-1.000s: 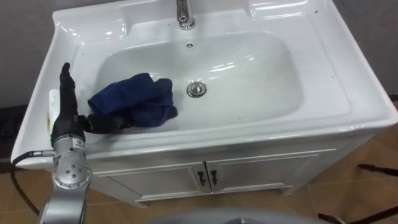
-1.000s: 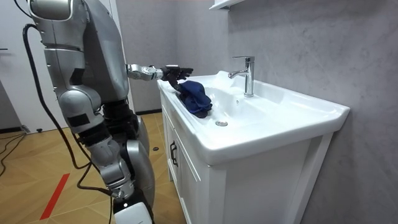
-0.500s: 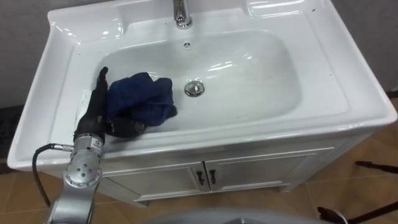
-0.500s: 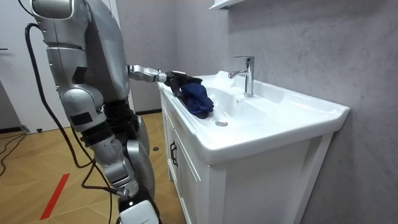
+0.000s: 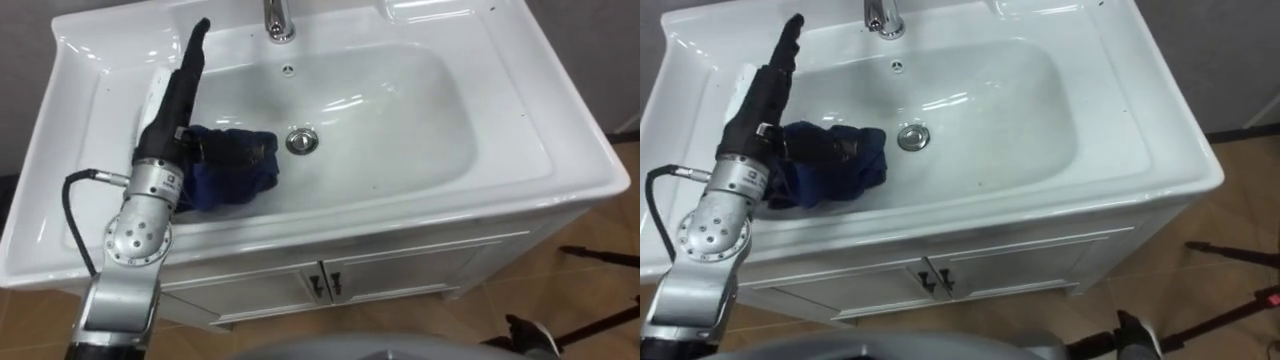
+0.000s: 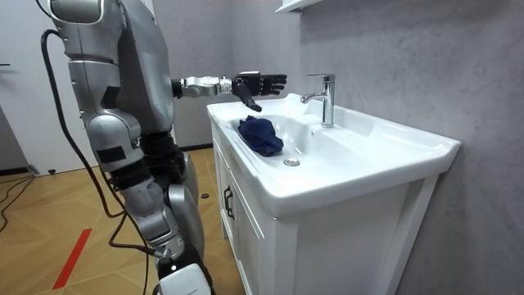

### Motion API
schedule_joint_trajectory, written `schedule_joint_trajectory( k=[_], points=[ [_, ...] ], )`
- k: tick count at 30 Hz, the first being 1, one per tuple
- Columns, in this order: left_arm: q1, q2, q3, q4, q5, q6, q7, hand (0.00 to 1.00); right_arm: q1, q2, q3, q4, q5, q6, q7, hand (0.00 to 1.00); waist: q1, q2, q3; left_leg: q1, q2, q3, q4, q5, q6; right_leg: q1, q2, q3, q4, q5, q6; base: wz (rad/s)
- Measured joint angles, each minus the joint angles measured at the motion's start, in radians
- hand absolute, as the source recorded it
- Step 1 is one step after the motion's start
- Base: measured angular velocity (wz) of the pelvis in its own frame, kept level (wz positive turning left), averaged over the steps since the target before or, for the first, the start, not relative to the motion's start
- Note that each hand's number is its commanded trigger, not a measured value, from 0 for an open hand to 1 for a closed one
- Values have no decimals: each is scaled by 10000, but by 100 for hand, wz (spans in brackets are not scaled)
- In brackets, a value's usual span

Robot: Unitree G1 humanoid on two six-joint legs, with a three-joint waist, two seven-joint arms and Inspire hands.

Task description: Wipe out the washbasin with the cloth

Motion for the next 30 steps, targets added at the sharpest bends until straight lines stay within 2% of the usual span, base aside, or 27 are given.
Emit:
schedule_joint_trajectory(
  k=[5, 8, 9, 11, 12, 15, 18, 20, 23, 24, 25, 27, 29, 30],
  points=[
    [-14, -10, 680, -167, 3, -48, 972, 0, 247, 0, 16, 106, 19, -29, -413, 0, 24, 36, -10, 87, 6, 220, -2, 0, 0, 150, -3, 20, -144, 0, 1, -1],
    [22, -37, 1177, -156, 46, -226, 1909, 0, 398, -6, 10, 169, -14, 5, -451, 0, 114, 88, -18, 97, 6, 231, -15, 0, 0, 154, -4, 25, -132, 0, 1, -1],
    [50, -39, 1354, -21, 131, -394, 2328, 0, 492, -7, 4, 173, -20, 39, -470, 0, 194, 109, -21, 124, 6, 230, -32, 0, 0, 169, -2, 25, -124, 0, 1, -4],
    [45, -29, 1916, 777, 192, -741, 3156, 0, 500, -19, -5, 398, -34, 87, -507, 0, 326, 144, -16, 222, 7, 257, -52, 0, -1, 235, 0, 41, -111, -2, -2, -4],
    [45, -31, 2081, 1048, 189, -780, 3357, 0, 515, -25, -8, 431, -37, 88, -510, 0, 361, 153, -17, 262, 7, 263, -66, 0, -1, 271, 1, 48, -124, -2, -2, -5],
    [231, -69, 2857, 2015, 162, -792, 4436, 0, 688, -37, 6, 449, -203, 140, -569, 0, 615, 166, -16, 369, 9, 258, -134, 0, -1, 335, 21, 114, -162, -4, -1, -4],
    [503, -66, 3287, 3069, -630, -888, 5470, 0, 738, -39, 18, 372, -259, 335, -593, 0, 853, 138, -23, 396, -10, 250, -148, -1, -1, 339, -3, 84, -140, -10, 9, 0],
    [651, -76, 3702, 3752, -1320, -884, 6143, 0, 684, -34, -11, 366, -259, 399, -584, 0, 1065, 122, -50, 392, -9, 247, -155, -1, -1, 306, -3, 76, -131, -20, 14, 0],
    [697, -90, 4328, 4482, -1416, -911, 6932, 0, 623, -35, -14, 381, -258, 535, -624, 0, 1315, 83, -88, 375, -5, 222, -198, -1, 0, 292, -5, 1, -100, -20, 15, 9],
    [708, -92, 4427, 4717, -1420, -918, 7102, 0, 626, -37, -6, 381, -259, 552, -651, 0, 1374, 70, -98, 392, -5, 219, -207, -2, 0, 312, -5, -7, -97, -19, 17, 6],
    [874, -104, 4571, 5059, -1553, -916, 7343, 0, 623, -36, 8, 332, -256, 645, -667, 0, 1405, 49, -162, 407, -5, 170, -248, -16, 22, 328, -11, -54, -95, -18, 18, 6],
    [1205, -183, 4662, 5391, -1590, -909, 7659, 0, 627, -37, -4, 241, -262, 745, -665, 0, 1421, 37, -223, 438, -3, 61, -339, -54, 85, 337, -13, -146, -77, -21, 24, 12],
    [1555, -278, 4635, 5798, -1582, -883, 7920, 0, 626, -37, -5, 149, -382, 749, -648, 0, 1416, 30, -214, 429, -21, -33, -336, -64, 101, 337, -40, -194, 40, -31, 40, 8],
    [1808, -374, 4589, 6141, -1588, -883, 8047, 0, 628, -37, 5, 100, -385, 772, -614, 0, 1403, -10, -185, 427, -31, -61, -325, -70, 109, 353, -61, -237, 47, -57, 52, 9]
  ],
)
